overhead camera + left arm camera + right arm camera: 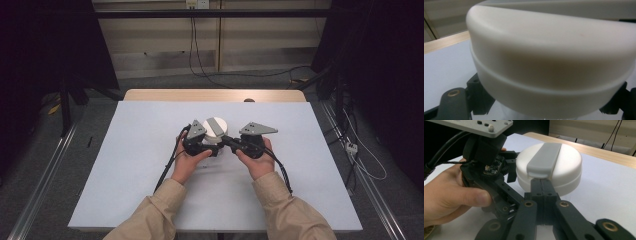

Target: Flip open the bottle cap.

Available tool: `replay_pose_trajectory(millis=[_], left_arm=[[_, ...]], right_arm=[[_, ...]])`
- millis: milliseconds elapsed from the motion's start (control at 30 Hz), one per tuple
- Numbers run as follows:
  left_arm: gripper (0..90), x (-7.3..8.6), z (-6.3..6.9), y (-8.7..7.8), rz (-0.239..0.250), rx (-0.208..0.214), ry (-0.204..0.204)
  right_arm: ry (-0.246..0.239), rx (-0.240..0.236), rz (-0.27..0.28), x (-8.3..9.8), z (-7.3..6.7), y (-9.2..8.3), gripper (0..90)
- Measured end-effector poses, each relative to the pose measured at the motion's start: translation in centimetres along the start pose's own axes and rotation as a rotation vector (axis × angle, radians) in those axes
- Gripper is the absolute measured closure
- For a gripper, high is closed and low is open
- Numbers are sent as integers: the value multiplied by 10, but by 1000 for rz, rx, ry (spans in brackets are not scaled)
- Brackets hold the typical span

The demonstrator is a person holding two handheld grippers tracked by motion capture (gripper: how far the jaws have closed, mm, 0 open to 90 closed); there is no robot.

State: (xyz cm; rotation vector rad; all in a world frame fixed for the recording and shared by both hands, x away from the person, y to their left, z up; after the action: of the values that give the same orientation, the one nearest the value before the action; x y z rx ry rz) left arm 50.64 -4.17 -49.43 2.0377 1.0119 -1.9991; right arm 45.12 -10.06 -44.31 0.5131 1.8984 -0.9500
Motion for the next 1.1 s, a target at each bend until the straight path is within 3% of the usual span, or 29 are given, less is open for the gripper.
replay_pose_trajectory(millis=[500, 1100], left_arm=[[183, 0, 0, 0, 1, 1, -4], [184, 0, 0, 0, 1, 4, -4]], right_arm=[[-23, -1, 36, -22, -8, 2, 900], [-50, 27, 67, -43, -8, 9, 900]])
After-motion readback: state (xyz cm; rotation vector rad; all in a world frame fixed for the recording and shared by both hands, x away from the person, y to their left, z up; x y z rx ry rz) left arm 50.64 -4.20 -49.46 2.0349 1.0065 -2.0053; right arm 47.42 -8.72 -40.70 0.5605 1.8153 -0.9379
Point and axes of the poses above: each handheld gripper's, and its own axes: y roughly forward along the jaws, x roughly out of its underside, z roughly to its right, the point moved 10 cm from there along y, roughly forward along the jaws, and after that the axes turned 10 degrees about y, right-handed, at the moved point
